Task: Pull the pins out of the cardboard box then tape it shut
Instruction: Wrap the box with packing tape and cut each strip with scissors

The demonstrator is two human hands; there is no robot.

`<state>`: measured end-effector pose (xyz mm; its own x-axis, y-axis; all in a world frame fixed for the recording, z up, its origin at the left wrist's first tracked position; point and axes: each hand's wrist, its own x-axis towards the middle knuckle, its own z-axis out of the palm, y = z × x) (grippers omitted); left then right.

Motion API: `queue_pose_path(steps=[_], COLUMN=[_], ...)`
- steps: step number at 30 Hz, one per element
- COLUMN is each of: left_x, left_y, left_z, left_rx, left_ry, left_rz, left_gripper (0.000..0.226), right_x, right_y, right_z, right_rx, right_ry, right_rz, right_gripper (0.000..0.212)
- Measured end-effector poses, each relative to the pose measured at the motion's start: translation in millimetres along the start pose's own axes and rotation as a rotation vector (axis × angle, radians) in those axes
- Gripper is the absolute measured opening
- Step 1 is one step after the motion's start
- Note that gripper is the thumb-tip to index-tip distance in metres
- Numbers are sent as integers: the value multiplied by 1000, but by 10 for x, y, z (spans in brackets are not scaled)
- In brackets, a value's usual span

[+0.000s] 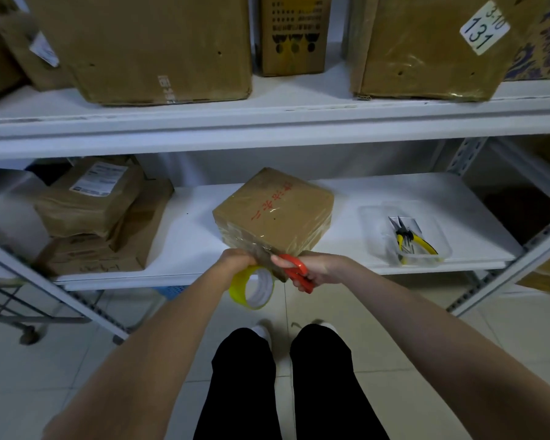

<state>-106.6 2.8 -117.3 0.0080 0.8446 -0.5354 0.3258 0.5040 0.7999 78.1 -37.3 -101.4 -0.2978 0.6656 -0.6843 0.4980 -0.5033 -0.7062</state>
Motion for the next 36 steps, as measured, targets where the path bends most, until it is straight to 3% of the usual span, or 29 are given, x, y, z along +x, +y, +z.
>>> queue_pose_path(steps=[5,9,12,16,20,25,30,33,36], left_x=[30,16,56,87,37,11,-144,-201,-219], left_y=[6,62,106,159,114,189,323,345,326], left_z=[-62,-80,-101,-160,-271,-293,-211,-161,-125], left_rx=[90,190,387,650,846,736,880,918,955], left_ry=[-26,-4,28,38,181,283,333,266,213], left_rz=[-33,-39,7,77,113,299,558,574,533], left_gripper=[53,31,25,33,14,12,14,14,15], right_x=[67,68,51,62,35,-127,-113,-170,-288], right_y=[-31,-22,-47,-59,-89,-186,-160,11,246], right_z=[27,-8,-33,-36,-93,-163,-139,-331,-627], right_rx=[12,-10,-96,-232,-176,-352,-461,-523,-452], right_ry=[85,118,162,180,137,-31,-153,-101,50], right_rz=[-85,-111,-131,-155,-192,-21,187,284,356], right_gripper=[48,45,46,44,33,40,63,48,59])
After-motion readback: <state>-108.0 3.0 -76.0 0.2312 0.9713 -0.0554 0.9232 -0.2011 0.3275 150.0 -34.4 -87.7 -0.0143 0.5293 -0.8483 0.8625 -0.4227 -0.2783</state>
